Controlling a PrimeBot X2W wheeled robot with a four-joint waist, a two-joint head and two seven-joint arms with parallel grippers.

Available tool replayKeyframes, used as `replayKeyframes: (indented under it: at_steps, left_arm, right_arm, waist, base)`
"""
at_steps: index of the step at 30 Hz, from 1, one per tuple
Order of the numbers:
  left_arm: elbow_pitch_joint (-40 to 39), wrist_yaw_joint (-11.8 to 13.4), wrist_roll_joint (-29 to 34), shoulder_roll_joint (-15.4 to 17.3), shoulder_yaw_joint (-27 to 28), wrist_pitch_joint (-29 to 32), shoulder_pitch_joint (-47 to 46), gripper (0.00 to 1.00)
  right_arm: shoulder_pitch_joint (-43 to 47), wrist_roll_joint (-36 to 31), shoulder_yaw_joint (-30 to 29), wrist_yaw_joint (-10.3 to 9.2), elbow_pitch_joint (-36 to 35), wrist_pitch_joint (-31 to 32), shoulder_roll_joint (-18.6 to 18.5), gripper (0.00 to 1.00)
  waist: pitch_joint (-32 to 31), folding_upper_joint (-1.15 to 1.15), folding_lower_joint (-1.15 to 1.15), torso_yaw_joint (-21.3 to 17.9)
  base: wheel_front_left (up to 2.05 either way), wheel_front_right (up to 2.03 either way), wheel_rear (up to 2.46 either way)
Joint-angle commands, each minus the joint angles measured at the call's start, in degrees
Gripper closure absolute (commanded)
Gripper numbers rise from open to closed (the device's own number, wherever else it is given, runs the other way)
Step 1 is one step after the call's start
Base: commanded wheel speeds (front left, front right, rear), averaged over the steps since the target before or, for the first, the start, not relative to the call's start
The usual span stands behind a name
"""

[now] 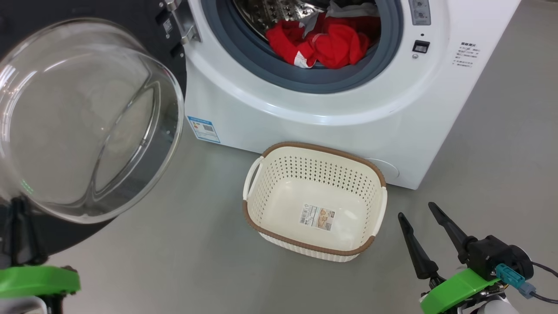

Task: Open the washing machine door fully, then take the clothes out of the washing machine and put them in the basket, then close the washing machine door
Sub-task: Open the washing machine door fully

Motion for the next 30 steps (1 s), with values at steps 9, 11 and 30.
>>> replayKeyframes:
  at_steps: [9,11,30]
  left_arm:
    - [-7.59,-0.31,-1.24,0.03,-3.57,-0.28,4.92,0.0]
    - [-8.37,-0.31,-1.79,-0.13,-5.23,-0.28,5.67,0.0]
    - [-12.76,-0.32,-4.29,1.83,-16.74,-0.28,8.11,0.0]
  right_arm:
    - [-0.71,-0.54,-0.63,0.35,-2.16,-0.52,0.57,0.0]
    - [-0.76,-0.57,-1.05,0.35,-2.28,-0.52,0.77,0.0]
    - [1.16,-1.0,-5.99,0.35,-4.32,-0.52,2.2,0.0]
  waist:
    - [0.1,0.0,0.0,-4.51]
    - [0.2,0.0,0.0,-5.89]
    - [1.07,0.0,0.0,-16.2]
  base:
    - [0.0,0.0,0.0]
    - [0.0,0.0,0.0]
    - [0.0,0.0,0.0]
